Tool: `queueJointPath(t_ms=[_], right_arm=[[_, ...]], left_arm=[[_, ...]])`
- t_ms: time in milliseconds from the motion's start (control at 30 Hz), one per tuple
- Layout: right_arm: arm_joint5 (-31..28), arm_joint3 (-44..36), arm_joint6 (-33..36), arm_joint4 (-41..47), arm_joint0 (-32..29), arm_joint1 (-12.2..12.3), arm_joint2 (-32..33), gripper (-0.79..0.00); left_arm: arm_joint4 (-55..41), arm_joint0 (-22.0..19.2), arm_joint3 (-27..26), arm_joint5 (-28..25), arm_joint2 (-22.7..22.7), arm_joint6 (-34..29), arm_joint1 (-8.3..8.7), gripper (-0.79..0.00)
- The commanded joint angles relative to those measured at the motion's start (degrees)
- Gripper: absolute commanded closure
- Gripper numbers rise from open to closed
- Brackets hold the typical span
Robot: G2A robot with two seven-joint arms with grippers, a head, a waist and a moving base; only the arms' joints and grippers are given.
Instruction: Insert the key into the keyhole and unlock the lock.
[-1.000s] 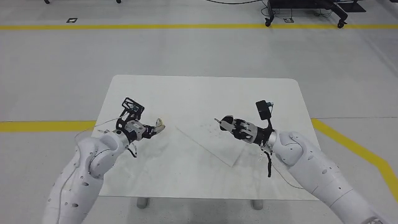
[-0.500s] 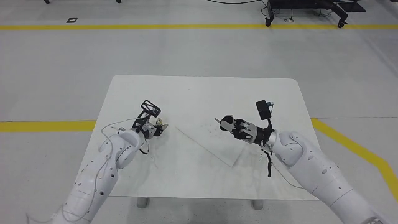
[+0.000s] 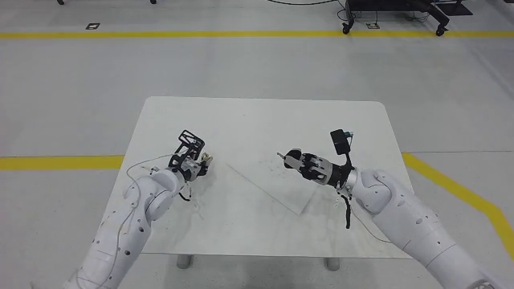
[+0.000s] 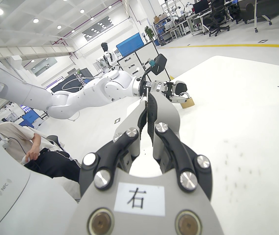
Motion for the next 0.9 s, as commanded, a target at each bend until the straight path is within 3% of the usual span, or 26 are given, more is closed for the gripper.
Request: queueJointPath(t_ms=[0,300,500,600,700,767,867], right_arm=[[0.0,0.0,0.0,0.0,0.0,0.0,0.0,0.0],[0.0,0.0,0.0,0.0,0.0,0.0,0.0,0.0],[0.0,0.0,0.0,0.0,0.0,0.0,0.0,0.0],[0.0,0.0,0.0,0.0,0.0,0.0,0.0,0.0],[0.0,0.0,0.0,0.0,0.0,0.0,0.0,0.0],[0.0,0.0,0.0,0.0,0.0,0.0,0.0,0.0],[0.0,0.0,0.0,0.0,0.0,0.0,0.0,0.0]], left_arm=[[0.0,0.3,-0.1,-0.6,-0.3,0.0,0.07,0.0],[2.4,0.7,0.0,-0.3,-0.9,0.3,0.19,0.0],[-3.0,1.2,-0.2,-0.8,-2.2,2.1,-0.05,0.0],[-14.9,2.1,-0.8,-7.6,-4.7,1.8,0.04,0.0],[-29.0,3.1,-1.0,-16.0,-8.1,-3.1,0.61,0.0],[-38.5,3.4,-0.7,-19.9,-9.5,-8.3,0.98,0.0],[-60.1,2.0,1.3,-23.8,-8.5,-21.9,1.33,0.0]])
